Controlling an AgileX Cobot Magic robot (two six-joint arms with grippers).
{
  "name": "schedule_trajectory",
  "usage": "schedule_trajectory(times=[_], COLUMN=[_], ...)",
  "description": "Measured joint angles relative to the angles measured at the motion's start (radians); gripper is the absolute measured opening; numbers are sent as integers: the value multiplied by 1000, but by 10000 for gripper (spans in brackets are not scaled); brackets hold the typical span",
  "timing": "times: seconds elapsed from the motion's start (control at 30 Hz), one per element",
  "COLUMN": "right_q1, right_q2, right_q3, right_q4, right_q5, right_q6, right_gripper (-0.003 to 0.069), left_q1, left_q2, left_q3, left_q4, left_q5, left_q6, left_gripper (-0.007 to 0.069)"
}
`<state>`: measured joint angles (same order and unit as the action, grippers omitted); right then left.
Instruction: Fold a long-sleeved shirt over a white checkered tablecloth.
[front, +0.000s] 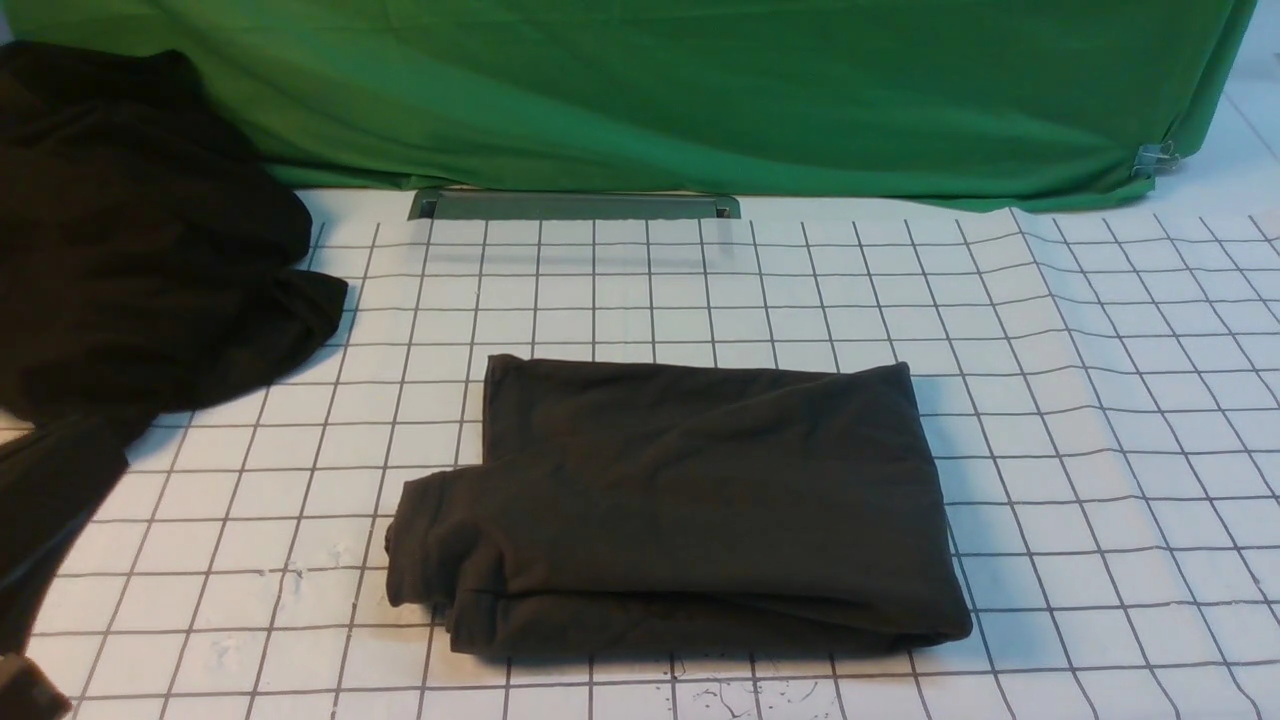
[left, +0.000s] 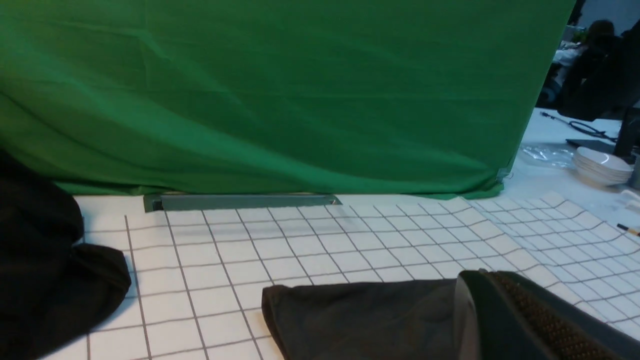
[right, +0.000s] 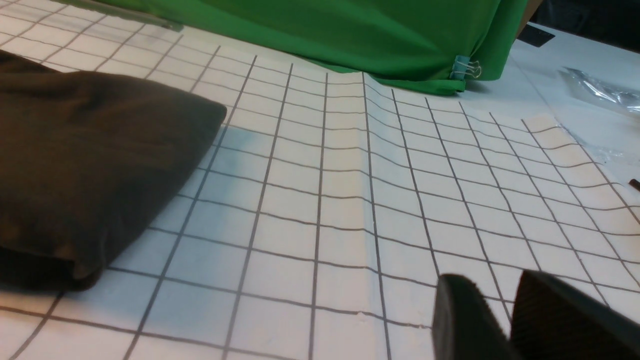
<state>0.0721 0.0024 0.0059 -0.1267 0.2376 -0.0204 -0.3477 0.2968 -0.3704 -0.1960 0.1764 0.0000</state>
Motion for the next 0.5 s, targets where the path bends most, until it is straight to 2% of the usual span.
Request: schedule_trajectory(times=[0.37,0.5], right_q1=[0,0], right_q2=[0,0], right_q3=[0,0], right_q4=[0,0], right_q5=[1,1], right_q6=[0,0], right_gripper=[189,190], left_q1=[0,0], left_q2=[0,-18], left_q3=[19,22], left_q4=[8,48], left_q5=[49,51], left_q6=[0,0], left_gripper=[3,3])
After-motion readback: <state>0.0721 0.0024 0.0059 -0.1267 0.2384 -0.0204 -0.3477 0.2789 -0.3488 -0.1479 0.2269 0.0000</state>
